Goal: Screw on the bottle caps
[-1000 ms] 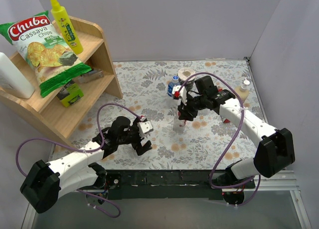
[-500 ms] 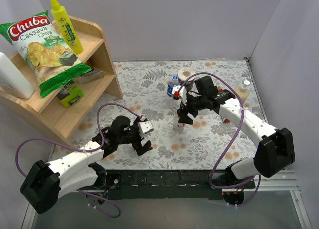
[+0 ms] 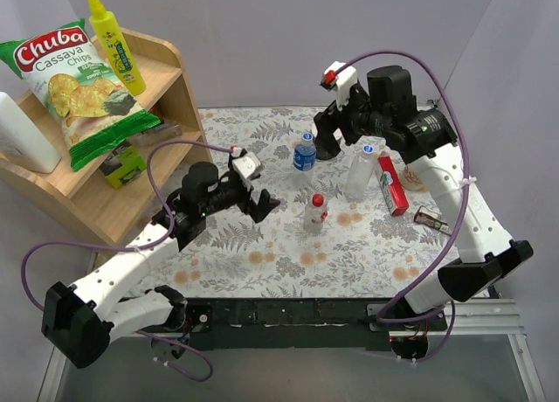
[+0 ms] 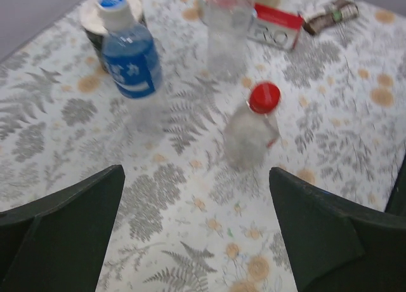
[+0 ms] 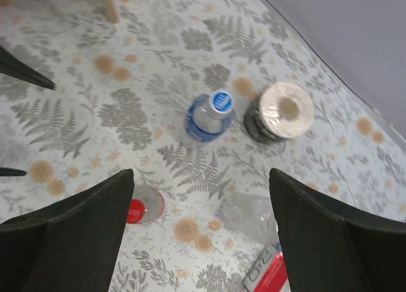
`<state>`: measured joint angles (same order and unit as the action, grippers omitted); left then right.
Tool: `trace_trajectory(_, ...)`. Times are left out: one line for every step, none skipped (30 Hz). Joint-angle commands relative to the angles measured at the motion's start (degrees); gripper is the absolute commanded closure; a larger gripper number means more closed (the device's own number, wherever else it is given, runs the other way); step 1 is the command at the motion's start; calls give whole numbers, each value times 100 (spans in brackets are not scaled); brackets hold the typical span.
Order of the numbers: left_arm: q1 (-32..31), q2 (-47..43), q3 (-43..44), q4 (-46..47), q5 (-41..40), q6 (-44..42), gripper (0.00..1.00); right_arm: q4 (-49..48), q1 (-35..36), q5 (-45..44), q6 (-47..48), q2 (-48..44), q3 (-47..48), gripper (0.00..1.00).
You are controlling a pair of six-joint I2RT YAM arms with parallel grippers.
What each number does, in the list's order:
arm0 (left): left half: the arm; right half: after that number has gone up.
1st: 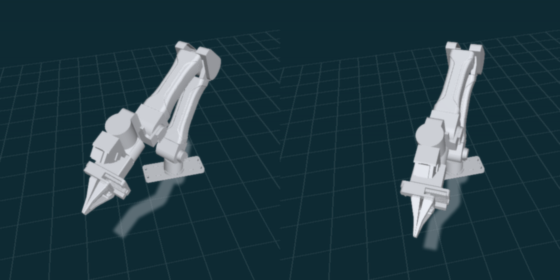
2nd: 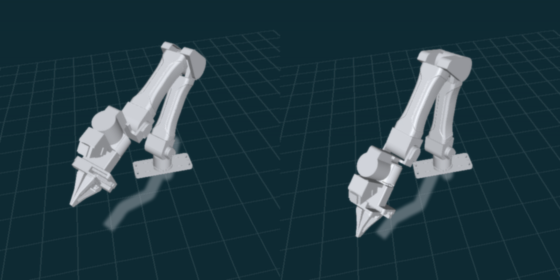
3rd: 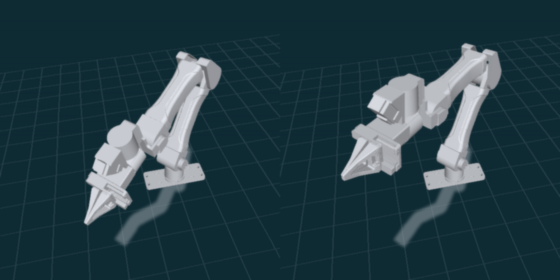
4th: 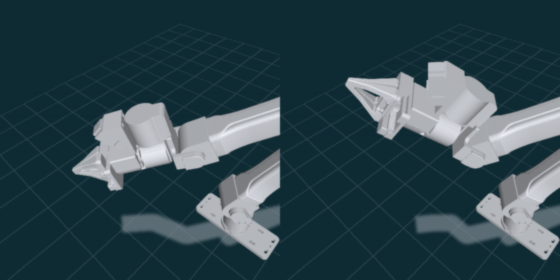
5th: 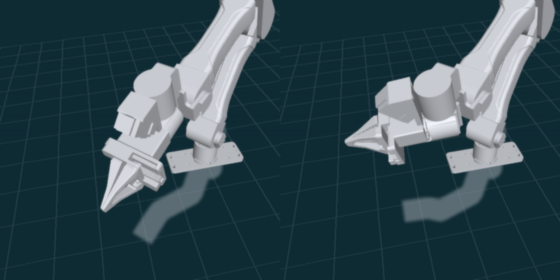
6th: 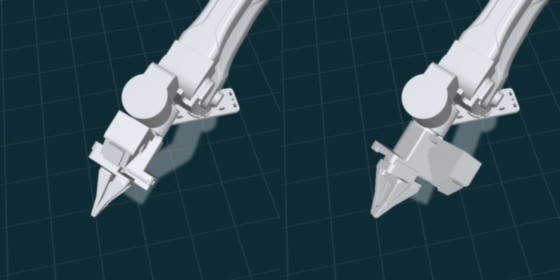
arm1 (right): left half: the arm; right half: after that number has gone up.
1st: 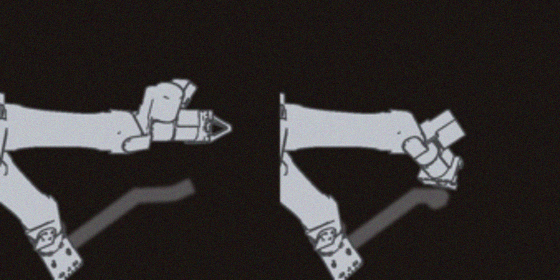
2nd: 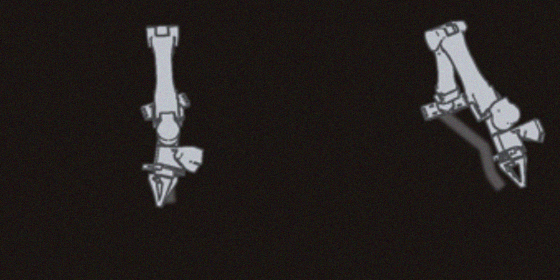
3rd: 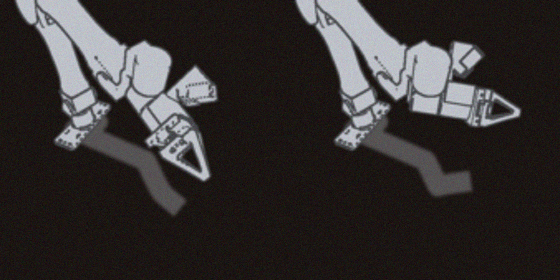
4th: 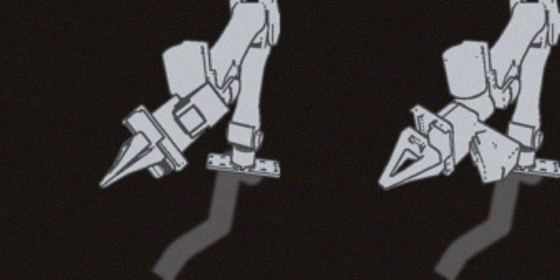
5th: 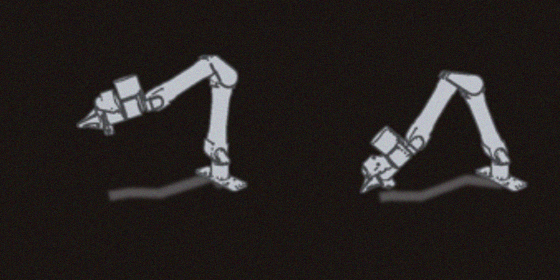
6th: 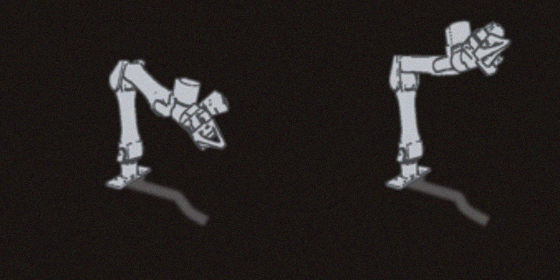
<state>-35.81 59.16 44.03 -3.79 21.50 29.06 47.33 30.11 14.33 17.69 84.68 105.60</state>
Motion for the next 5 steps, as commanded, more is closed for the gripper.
trace_trajectory(329,333,685,255,-778,994,2,482,-49,-2143,-821,243,-82,7)
trace_trajectory(355,377,721,300,-935,1136,2,322,-75,-2101,-751,154,-449,7)
trace_trajectory(373,421,686,344,-1233,1329,2,225,-119,-1988,-724,93,-531,7)
trace_trajectory(382,482,660,353,-1253,1496,2,163,-119,-1952,-750,49,-514,7)
trace_trajectory(391,509,642,344,-1114,1419,2,171,-137,-1943,-767,66,-314,6)
